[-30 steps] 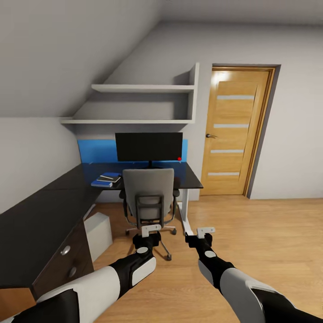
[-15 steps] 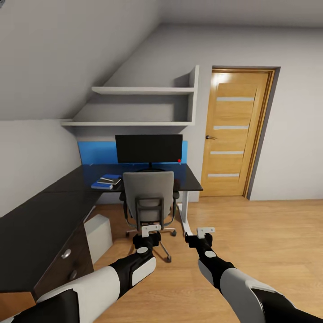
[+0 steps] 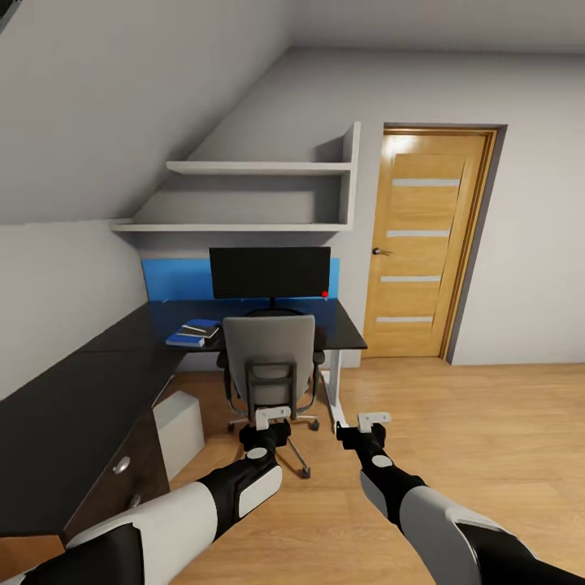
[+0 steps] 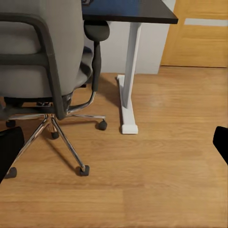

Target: In the bedroom, organize the workspace by keeping the computer under the desk, ensuring the monitor is on the desk, placing the keyboard on the desk next to the monitor, placing the mouse on the desk next to the keyboard, moving the folder from the swivel chair onto the desk next to the mouse, stacking the notebook on top of the folder with the pen on top of the notebook, and positioning the swivel chair next to the desk.

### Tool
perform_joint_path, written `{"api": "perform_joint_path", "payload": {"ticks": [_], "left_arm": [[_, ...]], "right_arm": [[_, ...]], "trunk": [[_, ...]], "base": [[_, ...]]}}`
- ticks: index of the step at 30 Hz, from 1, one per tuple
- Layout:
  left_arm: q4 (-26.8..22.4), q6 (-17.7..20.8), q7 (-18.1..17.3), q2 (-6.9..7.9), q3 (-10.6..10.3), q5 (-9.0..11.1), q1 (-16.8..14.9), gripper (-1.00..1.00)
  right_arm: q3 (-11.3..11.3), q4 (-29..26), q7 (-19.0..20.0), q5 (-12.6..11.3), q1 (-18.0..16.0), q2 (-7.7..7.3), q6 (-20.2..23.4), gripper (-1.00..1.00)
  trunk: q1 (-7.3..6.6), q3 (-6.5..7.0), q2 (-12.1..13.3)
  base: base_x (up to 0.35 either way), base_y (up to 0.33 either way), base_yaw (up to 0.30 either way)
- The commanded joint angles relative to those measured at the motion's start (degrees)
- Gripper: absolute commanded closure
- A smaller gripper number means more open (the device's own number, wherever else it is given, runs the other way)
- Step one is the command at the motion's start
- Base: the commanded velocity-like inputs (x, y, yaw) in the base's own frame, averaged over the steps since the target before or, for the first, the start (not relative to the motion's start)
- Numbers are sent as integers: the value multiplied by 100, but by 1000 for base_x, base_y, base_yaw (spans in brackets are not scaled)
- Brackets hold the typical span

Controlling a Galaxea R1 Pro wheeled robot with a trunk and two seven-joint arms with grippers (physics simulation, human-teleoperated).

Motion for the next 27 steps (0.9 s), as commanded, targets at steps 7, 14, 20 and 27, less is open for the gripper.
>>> {"api": "perform_joint_path", "payload": {"ticks": [7,14,20,27], "left_arm": [[532,-90,28,0,-46,62,257,-100],[1026,-964,38,273,-46,55,1624,-100],[1103,-1507,33,372,-46,50,2550,-100],[1623,-1596,21,386,-46,45,3109,-100]], "right_arm": [[-37,40,-28,74,511,14,-542,-100],[-29,427,-32,103,1488,-275,-1364,-100],[-30,496,-32,97,2207,-551,-1966,-100],[-28,552,-24,94,2435,-675,-1954,-100]], "trunk": [[-154,119,278],[-308,245,558],[-440,352,799],[-593,478,1080]], "base": [[0,0,0],[0,0,0],[0,0,0],[0,0,0]]}}
